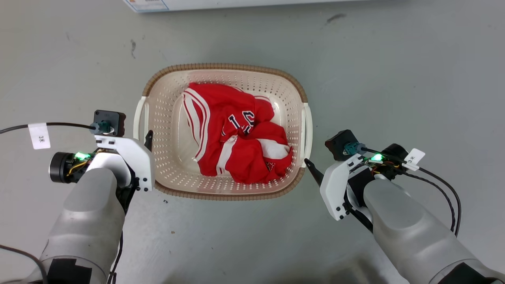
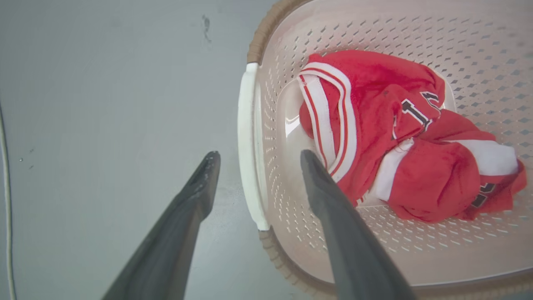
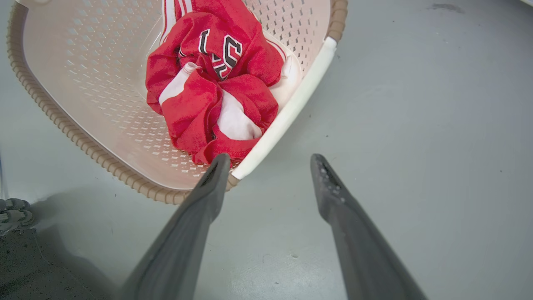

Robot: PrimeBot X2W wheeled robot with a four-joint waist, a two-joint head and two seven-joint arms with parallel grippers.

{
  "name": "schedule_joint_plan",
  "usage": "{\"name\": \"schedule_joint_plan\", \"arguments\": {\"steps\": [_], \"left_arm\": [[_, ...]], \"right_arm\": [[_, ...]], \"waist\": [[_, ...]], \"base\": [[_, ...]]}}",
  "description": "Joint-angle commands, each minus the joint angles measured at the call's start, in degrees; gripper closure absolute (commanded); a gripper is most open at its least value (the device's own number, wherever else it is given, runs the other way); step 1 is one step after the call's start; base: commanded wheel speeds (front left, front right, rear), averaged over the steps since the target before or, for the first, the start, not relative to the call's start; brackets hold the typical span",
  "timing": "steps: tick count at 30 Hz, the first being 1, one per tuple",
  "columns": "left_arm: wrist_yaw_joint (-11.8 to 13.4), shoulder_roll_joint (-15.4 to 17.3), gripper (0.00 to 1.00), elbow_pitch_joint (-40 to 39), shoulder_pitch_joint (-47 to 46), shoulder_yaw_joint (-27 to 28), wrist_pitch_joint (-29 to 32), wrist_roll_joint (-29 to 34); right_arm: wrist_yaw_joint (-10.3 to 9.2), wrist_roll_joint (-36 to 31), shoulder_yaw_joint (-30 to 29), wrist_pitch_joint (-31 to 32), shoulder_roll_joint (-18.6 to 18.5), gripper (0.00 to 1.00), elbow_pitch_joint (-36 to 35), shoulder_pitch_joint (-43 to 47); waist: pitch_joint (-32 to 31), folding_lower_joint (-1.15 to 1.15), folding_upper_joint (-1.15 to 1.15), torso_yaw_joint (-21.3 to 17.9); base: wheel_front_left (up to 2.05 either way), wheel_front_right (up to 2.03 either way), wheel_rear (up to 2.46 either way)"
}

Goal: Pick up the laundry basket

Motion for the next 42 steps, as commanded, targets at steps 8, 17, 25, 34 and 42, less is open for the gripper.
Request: {"name": "schedule_joint_plan", "arguments": {"steps": [8,17,25,34,42], "left_arm": [[-0.02,0.49,0.00,0.51,-2.22,-2.40,0.88,-2.04],[-0.02,0.26,0.00,0.70,-4.15,-4.95,1.44,-4.10],[-0.02,0.08,0.00,0.88,-4.90,-7.14,2.15,-5.93],[-0.07,-0.15,1.00,0.87,-4.68,-10.43,4.64,-8.32],[-0.02,-0.13,1.00,0.94,-4.13,-12.82,5.15,-10.80]], "right_arm": [[-0.04,1.00,0.88,0.47,-0.05,0.00,1.35,-3.00],[-0.04,2.41,1.26,1.15,-0.06,0.00,1.75,-5.18],[-0.04,3.03,1.74,1.63,-0.06,0.00,2.42,-5.94],[-0.06,4.38,2.38,2.29,-0.18,1.00,1.95,-6.42],[-0.05,4.95,3.17,1.82,-0.07,1.00,2.97,-7.11]], "waist": [[3.20,-0.01,0.00,0.53],[6.07,-0.01,0.00,1.36],[7.43,-0.01,0.00,1.80],[8.20,-0.01,0.00,1.75],[7.15,-0.01,0.00,1.99]], "base": [[0.00,0.00,0.00],[0.00,0.00,0.00],[0.00,0.00,0.00],[0.00,0.00,0.00],[0.00,0.00,0.00]]}}
